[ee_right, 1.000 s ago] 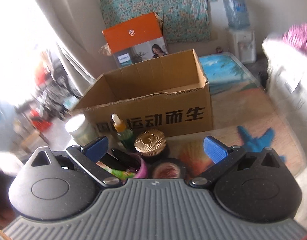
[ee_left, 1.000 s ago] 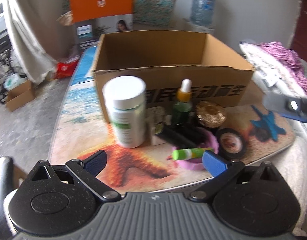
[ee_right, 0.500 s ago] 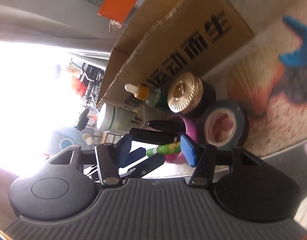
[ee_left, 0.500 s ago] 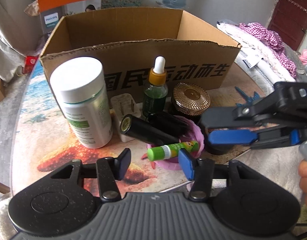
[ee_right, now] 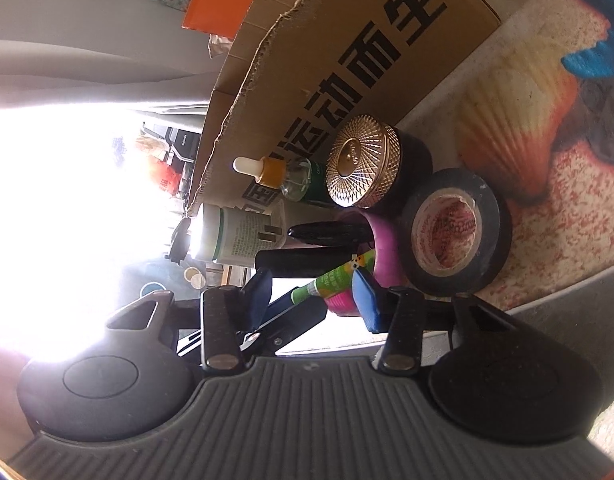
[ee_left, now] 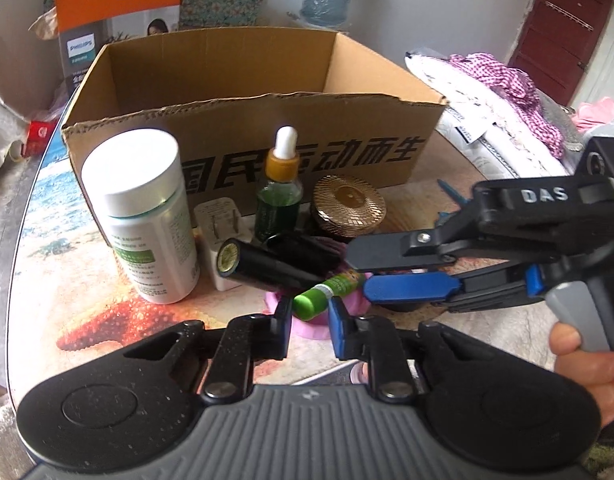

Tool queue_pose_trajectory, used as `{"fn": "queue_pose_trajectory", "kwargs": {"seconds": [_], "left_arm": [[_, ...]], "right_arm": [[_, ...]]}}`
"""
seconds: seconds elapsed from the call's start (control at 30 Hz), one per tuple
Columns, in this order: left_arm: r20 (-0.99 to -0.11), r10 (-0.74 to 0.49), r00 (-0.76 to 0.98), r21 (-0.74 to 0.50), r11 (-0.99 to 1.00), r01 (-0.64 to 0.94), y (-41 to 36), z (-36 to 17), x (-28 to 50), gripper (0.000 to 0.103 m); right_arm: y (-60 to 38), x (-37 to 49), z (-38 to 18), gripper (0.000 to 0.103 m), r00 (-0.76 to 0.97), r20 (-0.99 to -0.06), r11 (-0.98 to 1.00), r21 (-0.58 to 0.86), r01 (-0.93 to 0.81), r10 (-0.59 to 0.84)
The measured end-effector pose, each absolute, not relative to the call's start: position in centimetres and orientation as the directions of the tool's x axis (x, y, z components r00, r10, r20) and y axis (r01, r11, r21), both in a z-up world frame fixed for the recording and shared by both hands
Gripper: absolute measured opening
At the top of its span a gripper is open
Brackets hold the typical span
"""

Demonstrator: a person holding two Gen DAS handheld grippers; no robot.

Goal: Organize rigid objects
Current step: 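Reach the right tool into the pink bowl and close on the green lip balm tube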

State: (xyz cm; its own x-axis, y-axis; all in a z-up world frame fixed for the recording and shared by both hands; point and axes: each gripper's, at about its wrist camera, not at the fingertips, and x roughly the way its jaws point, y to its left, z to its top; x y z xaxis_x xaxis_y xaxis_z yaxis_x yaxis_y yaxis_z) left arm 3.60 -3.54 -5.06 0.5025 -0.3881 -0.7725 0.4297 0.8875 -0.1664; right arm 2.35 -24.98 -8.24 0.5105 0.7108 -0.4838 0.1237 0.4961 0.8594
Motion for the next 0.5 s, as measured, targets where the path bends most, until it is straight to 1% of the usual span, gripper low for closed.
{"fn": "queue_pose_trajectory", "kwargs": {"seconds": [0.2,0.37,0.5], "left_arm": [[-0.774,-0.407,0.485,-0.154,0.864,0.479,-4.8,-5.1,3.1,0.016],[-0.796,-0.402,0.453,-0.151,0.856,0.494,-5.7,-5.7,3.4,0.015],[-0.805,-0.402,0.437,-0.161,0.856,0.49,-5.9,-5.8,4.0,0.016]], "right_arm": [[-25.9,1.7,-8.4,0.039,0.513,-0.477,0.473,0.868,0.149,0.714],[-26.1,1.6,-8.7,0.036,0.512,-0.476,0.464,0.871,0.162,0.715],[-26.1,1.8,-9.0,0.029,0.51,-0.48,0.462,0.87,0.173,0.713]]}}
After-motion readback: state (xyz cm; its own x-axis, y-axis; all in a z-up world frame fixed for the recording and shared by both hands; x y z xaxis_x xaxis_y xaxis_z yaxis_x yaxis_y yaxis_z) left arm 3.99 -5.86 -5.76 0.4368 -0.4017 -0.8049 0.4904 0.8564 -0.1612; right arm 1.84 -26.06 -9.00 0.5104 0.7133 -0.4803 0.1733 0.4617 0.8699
